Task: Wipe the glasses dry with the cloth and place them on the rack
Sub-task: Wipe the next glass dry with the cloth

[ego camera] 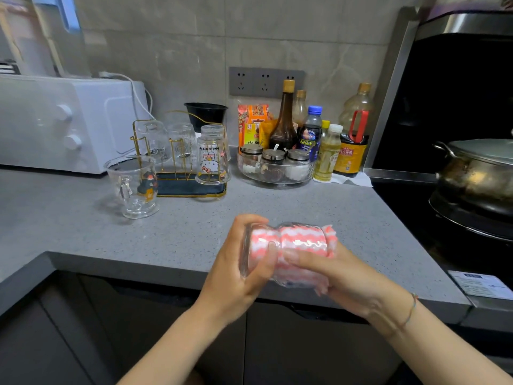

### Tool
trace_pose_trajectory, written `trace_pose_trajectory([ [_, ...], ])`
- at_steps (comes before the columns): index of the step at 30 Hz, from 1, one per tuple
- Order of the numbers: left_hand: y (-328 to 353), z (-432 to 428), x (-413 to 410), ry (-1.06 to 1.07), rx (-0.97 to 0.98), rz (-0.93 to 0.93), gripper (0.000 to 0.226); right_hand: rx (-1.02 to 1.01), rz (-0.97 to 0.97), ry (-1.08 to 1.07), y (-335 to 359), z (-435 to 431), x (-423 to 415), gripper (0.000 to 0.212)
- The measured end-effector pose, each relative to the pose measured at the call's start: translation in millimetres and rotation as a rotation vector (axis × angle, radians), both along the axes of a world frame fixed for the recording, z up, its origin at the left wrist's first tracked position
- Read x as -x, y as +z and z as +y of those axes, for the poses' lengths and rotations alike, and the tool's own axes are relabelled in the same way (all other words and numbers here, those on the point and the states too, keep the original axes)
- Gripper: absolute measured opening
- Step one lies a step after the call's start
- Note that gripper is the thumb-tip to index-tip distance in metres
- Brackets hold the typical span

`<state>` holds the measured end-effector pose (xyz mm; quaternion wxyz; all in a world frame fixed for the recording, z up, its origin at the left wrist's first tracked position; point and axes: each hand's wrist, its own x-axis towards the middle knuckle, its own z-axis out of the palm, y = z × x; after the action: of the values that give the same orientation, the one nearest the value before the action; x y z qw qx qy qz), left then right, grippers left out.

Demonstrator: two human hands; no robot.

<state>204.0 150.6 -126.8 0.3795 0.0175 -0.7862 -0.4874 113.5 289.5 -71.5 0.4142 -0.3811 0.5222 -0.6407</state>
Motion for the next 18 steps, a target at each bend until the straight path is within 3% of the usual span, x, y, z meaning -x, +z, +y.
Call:
trace_pose_trajectory([
  [3, 2.2, -1.3, -0.2, -0.08, -0.039, -0.039, 0.052, 0.032, 0.021, -0.012, 1.1, 1.4, 0.1, 0.007],
  [6, 2.9, 0.2, 0.4, -0.129, -0.149, -0.1, 0.059, 0.045, 0.187, -0.02, -1.0, -1.6, 3.6, 0.01],
  [12, 16.7, -1.7, 0.3, -0.223, -0.551, -0.375, 0.083, 0.048, 0.488, -0.093, -5.8, -4.7, 7.7, 0.029],
  [15, 23.7, -0.7, -1.2, -0.256, -0.755, -0.444, 0.07, 0.028, 0.561, -0.074, -7.9, -5.1, 6.5, 0.035],
  [18, 22.7, 2.8, 5.2, -0.159, -0.735, -0.409, 0.064, 0.012, 0.515, -0.043, -4.4, -5.1, 5.0, 0.039],
])
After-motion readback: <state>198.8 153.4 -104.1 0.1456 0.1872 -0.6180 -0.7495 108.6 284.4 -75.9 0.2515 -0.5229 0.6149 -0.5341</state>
